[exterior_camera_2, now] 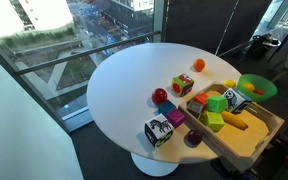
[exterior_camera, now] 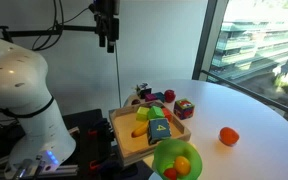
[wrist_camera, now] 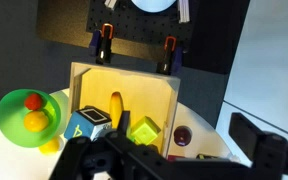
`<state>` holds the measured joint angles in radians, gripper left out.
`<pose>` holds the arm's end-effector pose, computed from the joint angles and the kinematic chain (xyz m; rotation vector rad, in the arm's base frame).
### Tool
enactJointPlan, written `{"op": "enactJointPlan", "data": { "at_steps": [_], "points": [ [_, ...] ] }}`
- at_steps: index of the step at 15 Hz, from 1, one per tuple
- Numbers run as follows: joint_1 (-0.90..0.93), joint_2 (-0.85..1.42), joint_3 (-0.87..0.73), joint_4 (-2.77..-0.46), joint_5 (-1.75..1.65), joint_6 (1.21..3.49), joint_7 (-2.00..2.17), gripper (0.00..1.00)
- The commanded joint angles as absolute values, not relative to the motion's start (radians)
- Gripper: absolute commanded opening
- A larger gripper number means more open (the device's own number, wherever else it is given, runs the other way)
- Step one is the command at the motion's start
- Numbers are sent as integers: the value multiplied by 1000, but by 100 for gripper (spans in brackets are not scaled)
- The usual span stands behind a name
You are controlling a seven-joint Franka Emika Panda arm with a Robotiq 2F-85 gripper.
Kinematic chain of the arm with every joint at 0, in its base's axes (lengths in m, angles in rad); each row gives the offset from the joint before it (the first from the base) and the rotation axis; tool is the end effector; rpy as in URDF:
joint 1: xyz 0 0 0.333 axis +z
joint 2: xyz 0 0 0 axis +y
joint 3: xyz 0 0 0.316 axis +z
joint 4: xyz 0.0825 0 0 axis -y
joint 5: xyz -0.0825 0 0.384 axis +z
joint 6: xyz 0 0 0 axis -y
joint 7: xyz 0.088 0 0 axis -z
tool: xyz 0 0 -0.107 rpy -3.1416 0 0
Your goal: Put the purple fruit into the bowl
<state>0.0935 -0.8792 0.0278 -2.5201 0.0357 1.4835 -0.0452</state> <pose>0.2657 0.0381 0.5339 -3.1133 -0.2418 0.2471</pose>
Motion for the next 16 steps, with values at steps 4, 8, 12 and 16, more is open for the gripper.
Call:
{"op": "enactJointPlan", "data": {
  "at_steps": [4,8,12,16],
  "points": [
    [86,-878,33,-2518,39,1482,-49,100],
    [83,-838,51,-2516,43,1510,-24,100],
    [95,-774,81,-2535,63,1623,2,100],
    [110,-699,114,-2584,101,1796,22,100]
  ]
}}
